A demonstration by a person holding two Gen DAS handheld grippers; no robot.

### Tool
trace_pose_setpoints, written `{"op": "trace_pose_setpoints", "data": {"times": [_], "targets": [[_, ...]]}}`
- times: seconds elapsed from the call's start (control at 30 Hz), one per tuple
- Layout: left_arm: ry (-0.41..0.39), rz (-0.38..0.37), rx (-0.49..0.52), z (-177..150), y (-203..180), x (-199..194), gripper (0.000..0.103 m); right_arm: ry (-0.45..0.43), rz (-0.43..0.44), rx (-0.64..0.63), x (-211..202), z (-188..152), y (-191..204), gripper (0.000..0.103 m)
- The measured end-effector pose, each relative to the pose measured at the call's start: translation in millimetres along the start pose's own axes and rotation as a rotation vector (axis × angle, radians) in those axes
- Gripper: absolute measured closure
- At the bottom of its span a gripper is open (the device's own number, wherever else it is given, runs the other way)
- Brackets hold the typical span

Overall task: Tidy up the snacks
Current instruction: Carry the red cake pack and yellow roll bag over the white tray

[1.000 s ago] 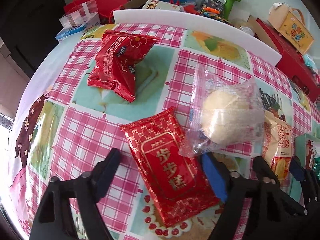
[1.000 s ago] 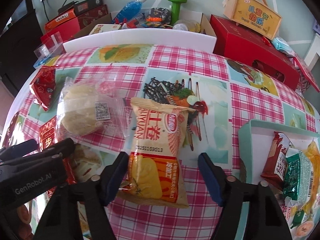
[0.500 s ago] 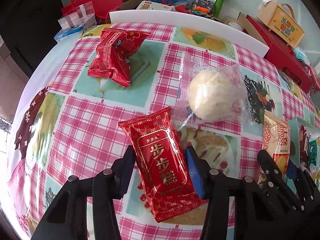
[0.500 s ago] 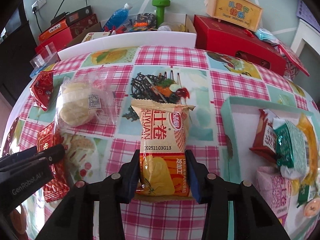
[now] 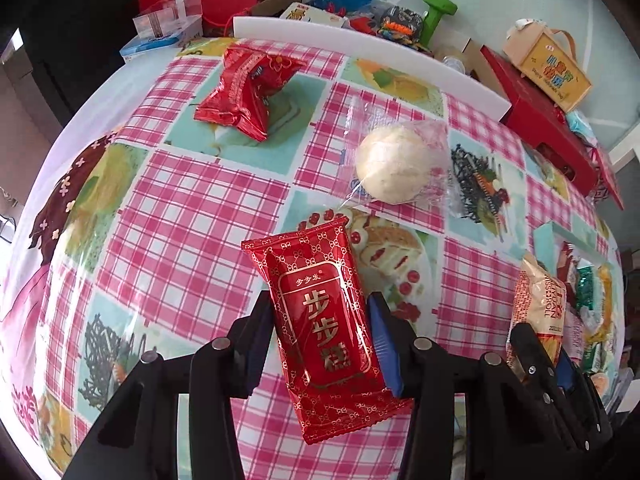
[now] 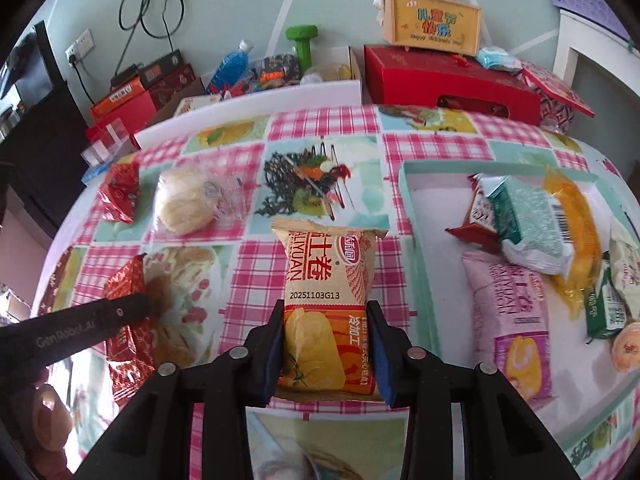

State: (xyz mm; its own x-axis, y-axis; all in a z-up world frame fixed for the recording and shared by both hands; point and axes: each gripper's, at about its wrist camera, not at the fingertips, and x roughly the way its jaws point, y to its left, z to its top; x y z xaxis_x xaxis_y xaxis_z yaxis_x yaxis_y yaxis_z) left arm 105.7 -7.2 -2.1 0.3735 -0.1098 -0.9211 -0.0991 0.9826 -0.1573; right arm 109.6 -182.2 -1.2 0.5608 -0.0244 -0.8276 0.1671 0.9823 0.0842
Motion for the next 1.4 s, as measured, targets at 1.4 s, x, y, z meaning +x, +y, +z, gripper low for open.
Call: {"op": "trace_pose_setpoints", "data": {"times": [1.4], "targets": [[-0.112, -0.325, 0.516, -66, -224, -48, 0.054, -0.149, -0.165, 0.377, -81, -10, -207, 0.063]]}}
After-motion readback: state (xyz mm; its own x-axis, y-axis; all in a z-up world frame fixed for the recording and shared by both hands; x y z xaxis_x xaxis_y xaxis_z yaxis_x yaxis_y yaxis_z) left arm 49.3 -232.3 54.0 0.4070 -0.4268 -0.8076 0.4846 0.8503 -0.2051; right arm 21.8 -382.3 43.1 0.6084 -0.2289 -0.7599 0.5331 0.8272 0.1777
